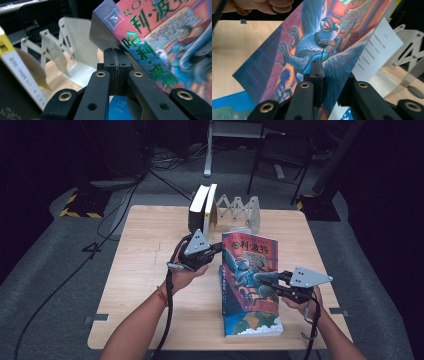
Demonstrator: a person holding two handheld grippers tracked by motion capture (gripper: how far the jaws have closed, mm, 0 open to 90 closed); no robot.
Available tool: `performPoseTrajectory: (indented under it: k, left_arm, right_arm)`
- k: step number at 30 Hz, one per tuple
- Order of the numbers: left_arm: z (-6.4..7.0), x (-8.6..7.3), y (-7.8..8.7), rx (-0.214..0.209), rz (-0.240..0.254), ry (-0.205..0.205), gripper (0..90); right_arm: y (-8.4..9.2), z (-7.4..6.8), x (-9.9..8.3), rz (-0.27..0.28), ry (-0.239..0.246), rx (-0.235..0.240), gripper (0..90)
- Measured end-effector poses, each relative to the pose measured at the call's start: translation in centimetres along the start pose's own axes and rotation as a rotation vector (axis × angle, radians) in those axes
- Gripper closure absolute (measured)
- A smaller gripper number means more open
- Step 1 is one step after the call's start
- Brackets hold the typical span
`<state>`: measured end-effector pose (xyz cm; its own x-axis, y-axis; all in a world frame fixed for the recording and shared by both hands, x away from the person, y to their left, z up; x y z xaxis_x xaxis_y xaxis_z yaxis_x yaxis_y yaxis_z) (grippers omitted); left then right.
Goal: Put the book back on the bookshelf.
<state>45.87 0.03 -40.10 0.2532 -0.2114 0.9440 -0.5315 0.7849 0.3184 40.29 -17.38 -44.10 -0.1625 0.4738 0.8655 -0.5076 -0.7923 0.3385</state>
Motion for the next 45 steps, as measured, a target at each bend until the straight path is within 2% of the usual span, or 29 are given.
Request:
performPoseTrajectory:
  k: [3, 6, 9, 13, 15, 19, 21, 23, 27, 30, 34, 36, 39, 45]
  left_arm:
    - [0.2, -0.5, 0.1, 0.007, -0.005, -0.008, 89.1]
    - [-0.6, -1.1, -0.3, 0.023, -0.004, 0.03, 89.0]
    - [-1.1, -1.4, -1.0, 0.012, -0.001, 0.076, 89.0]
    - [-1.0, -0.5, -1.2, -0.008, 0.019, 0.065, 89.1]
    - [-0.9, 0.4, -1.1, -0.01, 0.042, 0.059, 89.2]
    - [-0.3, 2.2, -0.6, -0.055, 0.087, 0.05, 89.3]
    - [0.0, 2.8, -0.4, -0.056, 0.09, 0.026, 89.2]
    - [0.4, 2.9, -0.3, -0.056, 0.084, 0.004, 89.2]
    - [1.6, 2.9, 0.5, -0.095, 0.105, 0.001, 86.6]
    - [2.6, 2.3, 0.8, -0.078, 0.088, -0.03, 82.6]
    - [3.2, 1.3, 1.1, -0.088, 0.083, -0.013, 77.6]
    - [3.1, 0.5, 1.1, -0.076, 0.072, -0.019, 75.5]
    - [2.9, -0.5, 1.1, -0.071, 0.061, -0.005, 71.7]
    - [3.0, -2.9, 1.2, -0.105, 0.022, 0.004, 61.7]
  right_arm:
    - [0.1, -0.6, -0.4, 0.0, 0.01, -0.023, 80.3]
    - [0.5, -1.2, -0.3, 0.012, 0.021, -0.036, 81.6]
    - [0.6, -1.5, -0.1, 0.013, 0.032, -0.032, 82.1]
    - [0.7, -1.4, 0.1, 0.013, 0.042, -0.035, 82.2]
    - [0.7, -0.9, 0.5, 0.014, 0.063, -0.042, 82.3]
    - [0.3, -0.1, 1.2, 0.006, 0.116, -0.073, 83.8]
    - [0.2, 0.3, 1.3, 0.004, 0.132, -0.096, 84.1]
    - [0.4, 0.6, 1.2, 0.008, 0.119, -0.11, 84.8]
    - [1.1, 0.2, 0.3, 0.018, 0.1, -0.109, 85.4]
    - [1.6, -0.4, -0.1, 0.01, 0.091, -0.105, 85.6]
    - [2.0, -0.7, -0.7, -0.001, 0.081, -0.096, 85.6]
    - [2.1, -0.9, -0.9, 0.0, 0.072, -0.094, 85.6]
    - [2.1, -1.0, -0.9, -0.001, 0.077, -0.093, 85.6]
    - [2.3, -1.2, -1.1, 0.002, 0.079, -0.088, 85.6]
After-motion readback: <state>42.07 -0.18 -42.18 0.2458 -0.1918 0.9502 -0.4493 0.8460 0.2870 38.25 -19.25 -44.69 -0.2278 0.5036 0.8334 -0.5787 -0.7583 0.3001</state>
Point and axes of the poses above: each handheld gripper's, and its own axes: y roughly backward along the jaws, x roughly out of its top, z roughly to its right, the point moved 10 cm from there along -y, roughly forward along the jaws, and after that the axes turned 10 degrees about y, right-handed, at the moved point
